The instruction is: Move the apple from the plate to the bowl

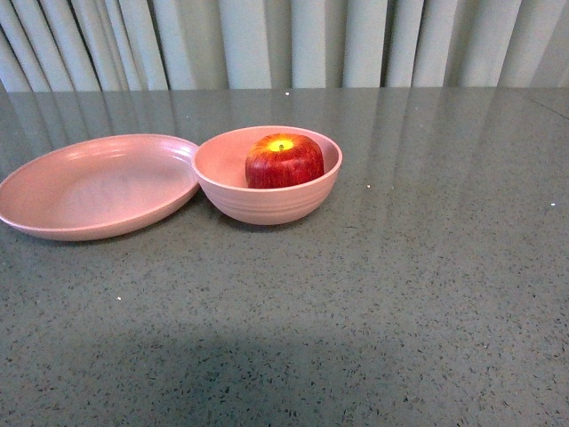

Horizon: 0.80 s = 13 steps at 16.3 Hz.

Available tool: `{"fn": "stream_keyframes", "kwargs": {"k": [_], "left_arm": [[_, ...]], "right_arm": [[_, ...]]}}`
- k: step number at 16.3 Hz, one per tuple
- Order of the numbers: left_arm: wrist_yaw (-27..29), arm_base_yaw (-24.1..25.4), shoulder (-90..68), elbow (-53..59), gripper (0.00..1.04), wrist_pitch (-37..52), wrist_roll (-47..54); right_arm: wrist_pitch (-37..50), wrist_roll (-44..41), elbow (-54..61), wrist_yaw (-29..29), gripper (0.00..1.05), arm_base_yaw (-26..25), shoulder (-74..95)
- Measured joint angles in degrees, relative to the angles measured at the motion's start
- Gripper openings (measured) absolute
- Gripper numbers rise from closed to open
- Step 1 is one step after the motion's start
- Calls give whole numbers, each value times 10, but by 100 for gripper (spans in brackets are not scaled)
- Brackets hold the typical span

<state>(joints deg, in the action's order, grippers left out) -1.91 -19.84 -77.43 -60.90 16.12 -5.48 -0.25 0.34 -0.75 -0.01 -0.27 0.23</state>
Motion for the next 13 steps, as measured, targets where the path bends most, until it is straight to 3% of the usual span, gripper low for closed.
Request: {"fn": "stream_keyframes", "kwargs": {"k": [4,5,7,10,13], "left_arm": [[26,66,118,80,98,0,1],[65,68,135,86,93,-28,9],[126,83,184,159,75,6,31],[114,105,231,263,51,47,44],[89,130,292,374,17,89,45]], "right_arm": [[0,0,0,0,98,0,0],[0,0,0,0,98,0,0],[0,0,0,0,98,0,0],[0,0,0,0,98,0,0],[0,0,0,0,98,0,0]]}}
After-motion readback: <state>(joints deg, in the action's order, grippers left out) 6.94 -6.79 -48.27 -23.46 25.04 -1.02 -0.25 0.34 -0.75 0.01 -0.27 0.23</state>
